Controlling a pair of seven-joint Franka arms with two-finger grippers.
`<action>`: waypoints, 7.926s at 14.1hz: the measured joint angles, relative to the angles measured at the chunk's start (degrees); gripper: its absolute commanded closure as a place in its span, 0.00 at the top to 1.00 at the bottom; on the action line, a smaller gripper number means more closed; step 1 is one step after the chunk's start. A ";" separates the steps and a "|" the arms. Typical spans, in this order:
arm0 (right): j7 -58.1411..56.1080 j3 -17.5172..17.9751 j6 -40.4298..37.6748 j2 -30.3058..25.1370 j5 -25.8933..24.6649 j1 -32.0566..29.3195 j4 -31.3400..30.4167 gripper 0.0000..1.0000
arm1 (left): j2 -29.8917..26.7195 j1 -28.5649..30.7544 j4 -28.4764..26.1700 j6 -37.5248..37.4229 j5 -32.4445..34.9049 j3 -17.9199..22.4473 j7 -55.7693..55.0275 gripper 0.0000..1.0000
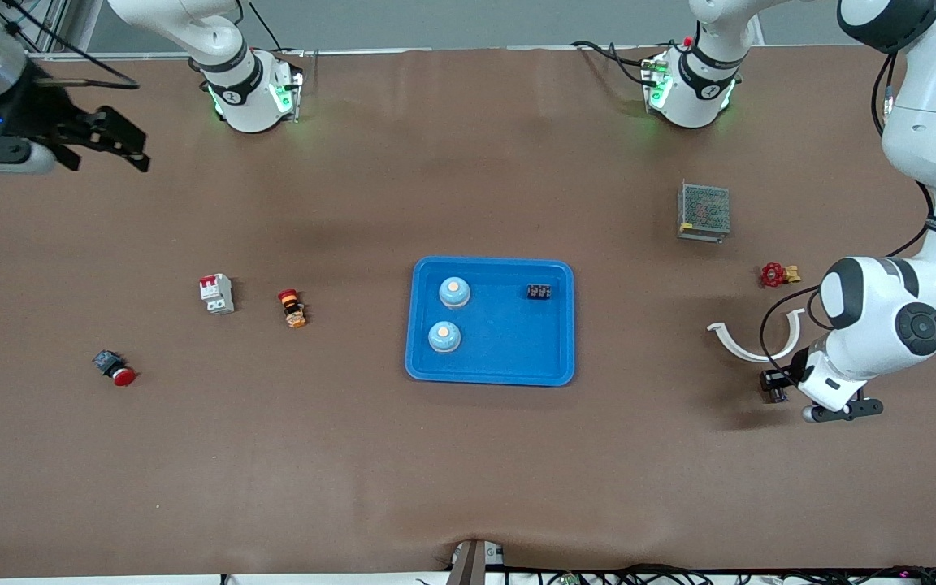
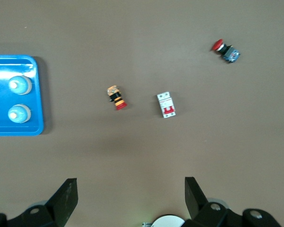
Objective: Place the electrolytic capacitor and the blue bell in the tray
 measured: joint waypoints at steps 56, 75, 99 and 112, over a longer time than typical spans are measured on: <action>-13.40 0.46 5.79 8.11 -0.10 -12.60 7.15 1.00 | -10.07 -30.55 -10.95 2.67 13.75 -7.92 -123.72 0.00; -13.40 0.44 5.91 8.11 -0.10 -12.63 7.62 1.00 | -1.84 -42.65 -2.47 0.34 13.81 0.39 -125.88 0.00; -13.40 0.44 5.87 8.11 -0.10 -12.63 7.62 1.00 | 0.40 -45.46 0.31 0.07 15.36 2.21 -127.11 1.00; -13.40 0.44 5.88 8.11 -0.10 -12.63 7.63 1.00 | -4.29 -41.70 9.67 -17.36 5.46 2.19 -113.65 1.00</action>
